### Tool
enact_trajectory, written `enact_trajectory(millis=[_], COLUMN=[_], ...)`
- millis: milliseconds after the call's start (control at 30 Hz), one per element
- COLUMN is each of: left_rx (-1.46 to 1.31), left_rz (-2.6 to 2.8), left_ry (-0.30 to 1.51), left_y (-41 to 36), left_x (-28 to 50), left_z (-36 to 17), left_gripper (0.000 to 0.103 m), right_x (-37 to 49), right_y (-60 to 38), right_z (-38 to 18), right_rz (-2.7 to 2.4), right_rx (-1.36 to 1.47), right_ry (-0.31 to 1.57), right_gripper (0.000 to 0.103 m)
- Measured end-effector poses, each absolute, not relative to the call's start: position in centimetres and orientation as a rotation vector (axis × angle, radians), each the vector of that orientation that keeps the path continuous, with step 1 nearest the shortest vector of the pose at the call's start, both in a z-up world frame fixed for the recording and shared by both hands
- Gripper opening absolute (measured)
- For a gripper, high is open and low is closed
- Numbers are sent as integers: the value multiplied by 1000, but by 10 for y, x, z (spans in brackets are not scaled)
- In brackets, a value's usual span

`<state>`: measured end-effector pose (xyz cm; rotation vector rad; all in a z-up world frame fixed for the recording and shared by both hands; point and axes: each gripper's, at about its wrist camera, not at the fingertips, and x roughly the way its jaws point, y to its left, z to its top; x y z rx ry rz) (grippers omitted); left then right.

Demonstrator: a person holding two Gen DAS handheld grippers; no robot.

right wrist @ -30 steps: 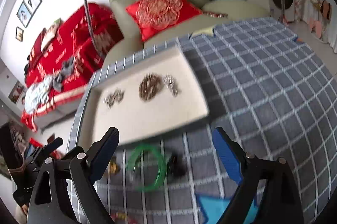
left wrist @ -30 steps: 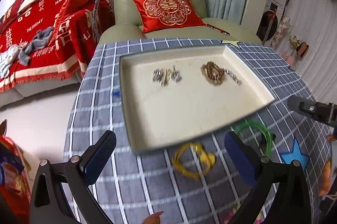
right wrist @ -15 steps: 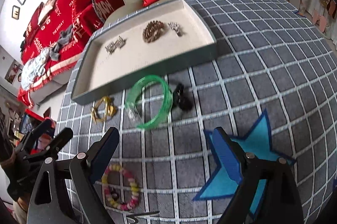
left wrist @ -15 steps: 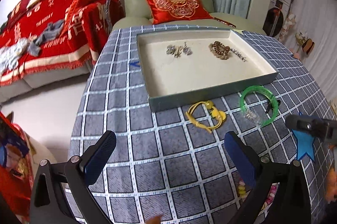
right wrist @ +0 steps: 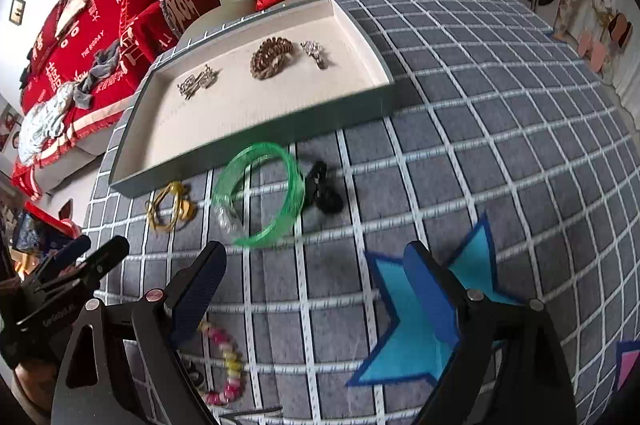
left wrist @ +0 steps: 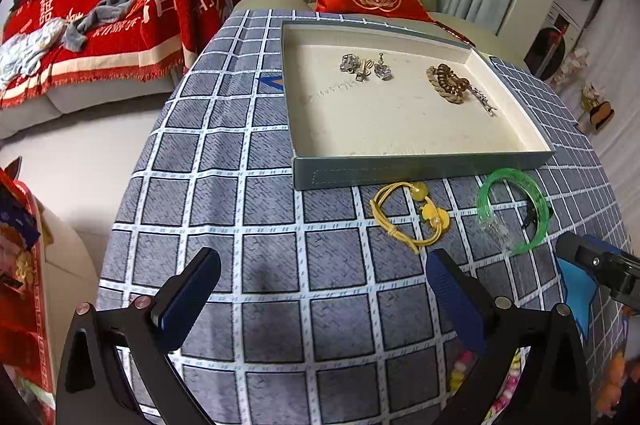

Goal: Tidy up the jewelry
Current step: 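Withdraw both open tools from the tray back over the table, then grasp the yellow beaded hair tie with the left tool while the right tool grasps the green bangle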

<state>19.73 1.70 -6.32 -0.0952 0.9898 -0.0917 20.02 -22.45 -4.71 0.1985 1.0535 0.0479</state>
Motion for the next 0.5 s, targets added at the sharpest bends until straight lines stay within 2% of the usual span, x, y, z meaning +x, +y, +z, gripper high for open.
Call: enact_trajectory(millis=[300, 333, 433, 500], left_rx=[-81, -83, -69, -66], left_rz=[-59, -57, -48, -41], left_ry=[989, 992, 1006, 1013], left_y=[4, 3, -1, -4], left_x=[209, 211, 217, 220], left_z=[-69, -70, -73, -76], left_gripper=[103, 103, 102, 102], right_x=[235, 238, 248, 251], right_y=[-207, -206, -199, -196], right_z=[-48, -49, -54, -57], right_rz=[62, 65, 76, 86], right_rx=[12, -4, -59, -86], right_ry=[1060, 1062, 1077, 1084], right_gripper=[91, 90, 78, 75])
